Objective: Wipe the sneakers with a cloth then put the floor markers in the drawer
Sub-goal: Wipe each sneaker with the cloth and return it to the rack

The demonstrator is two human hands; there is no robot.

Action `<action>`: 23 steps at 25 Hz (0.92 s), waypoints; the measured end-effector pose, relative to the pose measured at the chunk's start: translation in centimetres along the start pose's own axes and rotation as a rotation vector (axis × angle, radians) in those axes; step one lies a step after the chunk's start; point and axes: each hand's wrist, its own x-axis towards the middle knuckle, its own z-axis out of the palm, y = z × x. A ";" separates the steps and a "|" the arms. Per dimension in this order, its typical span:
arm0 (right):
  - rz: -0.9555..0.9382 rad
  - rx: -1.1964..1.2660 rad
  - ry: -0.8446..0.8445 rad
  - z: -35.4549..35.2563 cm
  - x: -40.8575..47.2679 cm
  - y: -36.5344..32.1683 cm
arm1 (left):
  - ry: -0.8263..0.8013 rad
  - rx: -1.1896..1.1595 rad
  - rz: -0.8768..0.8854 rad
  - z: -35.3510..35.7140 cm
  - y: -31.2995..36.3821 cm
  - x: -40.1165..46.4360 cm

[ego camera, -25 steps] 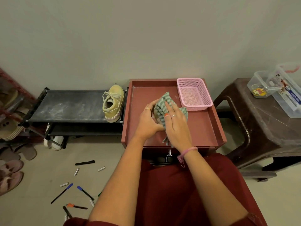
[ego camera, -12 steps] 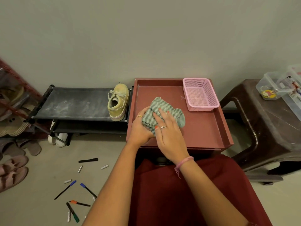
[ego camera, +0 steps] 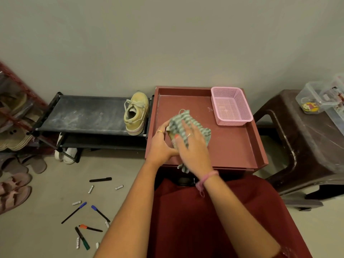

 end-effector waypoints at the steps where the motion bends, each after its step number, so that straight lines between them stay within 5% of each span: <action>1: -0.094 -0.129 0.032 0.8 -1.7 0.1 | 0.012 -0.026 -0.009 0.1 -0.1 -0.2; 4: -0.156 -0.362 0.065 2.2 -4.0 1.1 | 0.066 -0.091 -0.054 1.2 -0.7 -1.5; 9: -0.035 -0.234 0.071 1.1 -1.7 1.7 | 0.069 -0.068 -0.057 2.1 -1.2 -0.9; 15: 0.273 0.024 -0.193 -0.8 3.8 3.6 | 0.116 -0.082 -0.081 2.4 -3.4 -1.5; 23: 0.261 0.005 -0.217 -1.2 6.1 6.2 | 0.063 0.026 -0.028 1.3 -4.4 0.2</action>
